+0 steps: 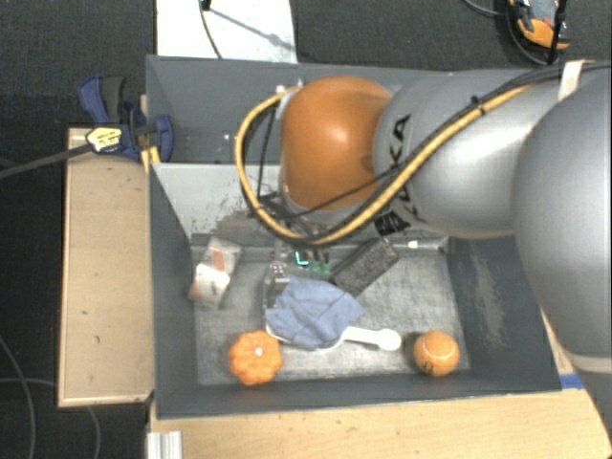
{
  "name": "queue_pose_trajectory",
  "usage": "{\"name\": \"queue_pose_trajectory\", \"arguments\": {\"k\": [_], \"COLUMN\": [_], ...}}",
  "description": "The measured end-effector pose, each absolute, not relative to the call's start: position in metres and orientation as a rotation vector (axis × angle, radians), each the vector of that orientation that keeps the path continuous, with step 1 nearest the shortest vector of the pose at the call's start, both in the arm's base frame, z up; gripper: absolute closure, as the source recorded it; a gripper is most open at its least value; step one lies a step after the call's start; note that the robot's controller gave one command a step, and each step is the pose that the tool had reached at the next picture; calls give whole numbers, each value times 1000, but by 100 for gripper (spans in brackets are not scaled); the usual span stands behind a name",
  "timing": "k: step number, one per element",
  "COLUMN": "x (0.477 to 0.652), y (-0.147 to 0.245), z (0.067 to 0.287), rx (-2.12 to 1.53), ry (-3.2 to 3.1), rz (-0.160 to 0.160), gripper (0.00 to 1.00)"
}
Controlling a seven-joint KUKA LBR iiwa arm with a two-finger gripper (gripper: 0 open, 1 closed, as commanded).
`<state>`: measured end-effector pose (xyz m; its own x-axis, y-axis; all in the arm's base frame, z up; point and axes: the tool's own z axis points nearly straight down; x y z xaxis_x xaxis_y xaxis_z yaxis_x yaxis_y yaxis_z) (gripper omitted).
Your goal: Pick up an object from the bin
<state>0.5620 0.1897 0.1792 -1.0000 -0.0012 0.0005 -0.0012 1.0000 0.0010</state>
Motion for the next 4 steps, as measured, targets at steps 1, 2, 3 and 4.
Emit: {"name": "queue_pose_trajectory", "arguments": {"k": [1, 2, 3, 4], "x": [563, 557, 557, 557], "y": [189, 168, 167, 167], "z": [181, 73, 72, 72], "rx": [-3, 102, 95, 87], "ry": [-3144, -3144, -3145, -3144], "rz": [-2, -6, -3, -5], "gripper": [0, 100, 0, 100]}}
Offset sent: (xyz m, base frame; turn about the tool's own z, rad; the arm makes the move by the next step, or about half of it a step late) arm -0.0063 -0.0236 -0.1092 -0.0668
